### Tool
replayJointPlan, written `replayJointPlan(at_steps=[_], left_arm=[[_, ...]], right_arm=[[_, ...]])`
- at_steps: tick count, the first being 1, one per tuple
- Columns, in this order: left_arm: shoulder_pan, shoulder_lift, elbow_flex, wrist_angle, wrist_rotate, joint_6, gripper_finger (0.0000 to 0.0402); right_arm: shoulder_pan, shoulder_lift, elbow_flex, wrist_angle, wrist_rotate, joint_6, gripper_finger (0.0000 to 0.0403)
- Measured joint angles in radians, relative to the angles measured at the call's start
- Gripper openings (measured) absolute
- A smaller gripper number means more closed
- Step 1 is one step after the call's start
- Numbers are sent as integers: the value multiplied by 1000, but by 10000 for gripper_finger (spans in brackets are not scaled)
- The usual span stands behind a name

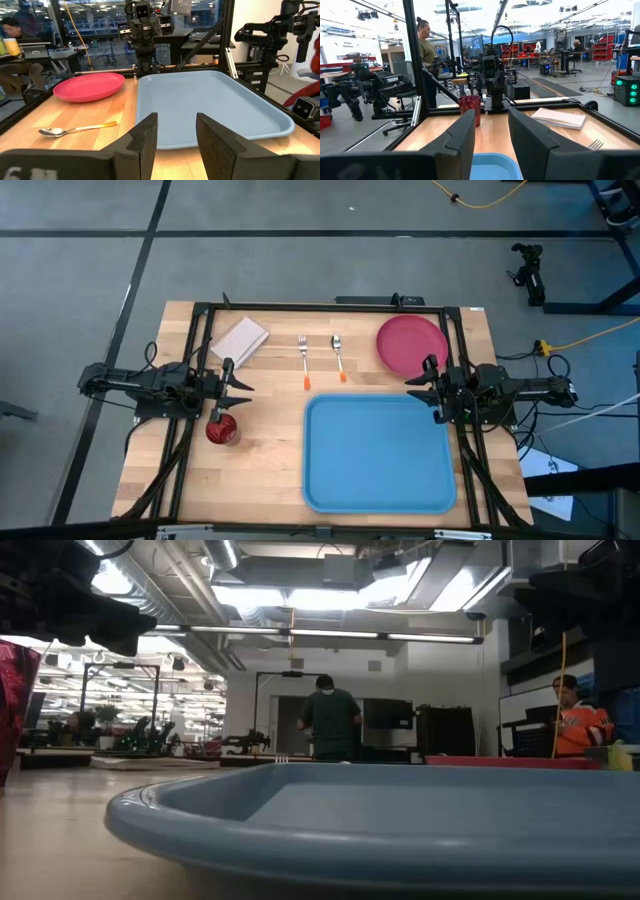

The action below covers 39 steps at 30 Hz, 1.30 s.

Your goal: Pick and place plate/cup/fork/spoon on tray

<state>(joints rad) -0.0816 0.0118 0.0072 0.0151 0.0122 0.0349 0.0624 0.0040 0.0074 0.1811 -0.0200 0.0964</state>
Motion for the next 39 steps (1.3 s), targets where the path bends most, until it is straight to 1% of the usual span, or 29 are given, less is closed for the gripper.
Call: replayJointPlan(at_steps=[21, 25, 29, 39], left_arm=[[0, 0, 0, 0, 0, 0, 127], [0, 0, 0, 0, 0, 0, 127], [0, 0, 0, 0, 0, 0, 127], [0, 0, 0, 0, 0, 0, 127]], right_arm=[[0, 0, 0, 1, 0, 10, 124], [0, 0, 0, 8, 1, 95, 124], [0, 0, 0, 62, 24, 26, 124], [0, 0, 0, 24, 27, -51, 124]])
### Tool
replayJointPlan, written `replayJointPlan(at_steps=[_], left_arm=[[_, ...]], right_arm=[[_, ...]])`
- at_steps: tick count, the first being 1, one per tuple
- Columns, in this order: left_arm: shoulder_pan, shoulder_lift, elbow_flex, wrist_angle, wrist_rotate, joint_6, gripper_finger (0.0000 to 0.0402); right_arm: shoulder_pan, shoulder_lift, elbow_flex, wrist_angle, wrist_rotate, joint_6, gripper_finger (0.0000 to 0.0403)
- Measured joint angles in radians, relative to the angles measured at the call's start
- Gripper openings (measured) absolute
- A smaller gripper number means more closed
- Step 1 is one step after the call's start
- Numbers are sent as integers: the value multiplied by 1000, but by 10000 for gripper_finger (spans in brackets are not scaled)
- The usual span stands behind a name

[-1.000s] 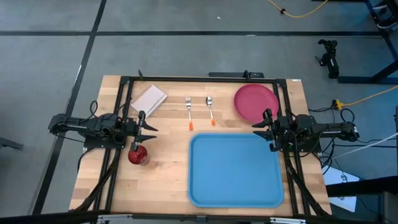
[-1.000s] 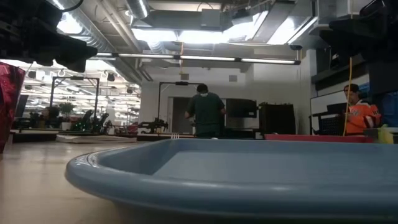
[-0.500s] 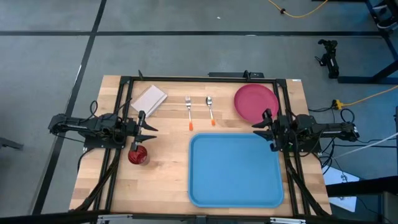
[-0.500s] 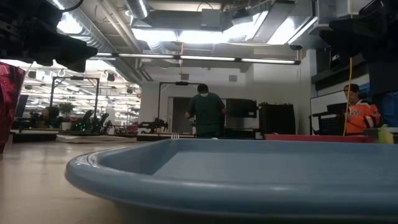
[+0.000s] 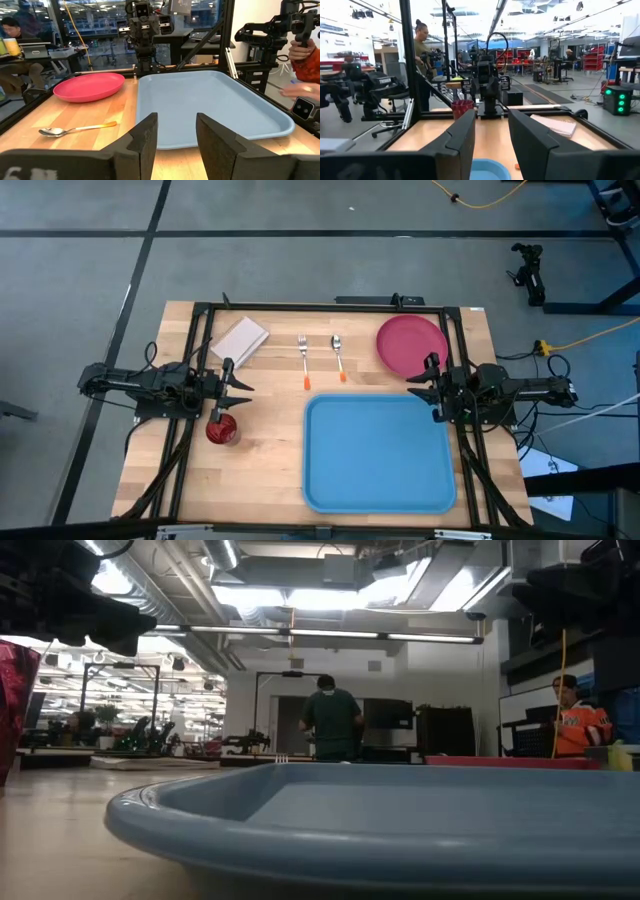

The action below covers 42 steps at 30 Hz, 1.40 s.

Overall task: Pick and place plate/cup/fork/spoon on tray
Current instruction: Put the pink plate on the blue tray

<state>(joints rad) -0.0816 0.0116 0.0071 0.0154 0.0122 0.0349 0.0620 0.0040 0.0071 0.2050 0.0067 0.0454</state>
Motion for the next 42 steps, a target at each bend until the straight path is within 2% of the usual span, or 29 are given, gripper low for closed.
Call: replayJointPlan(at_steps=[10, 42], left_arm=[[0, 0, 0, 0, 0, 0, 127], [0, 0, 0, 0, 0, 0, 127]], right_arm=[[0, 0, 0, 0, 2, -51, 124], [0, 0, 0, -2, 0, -50, 124]])
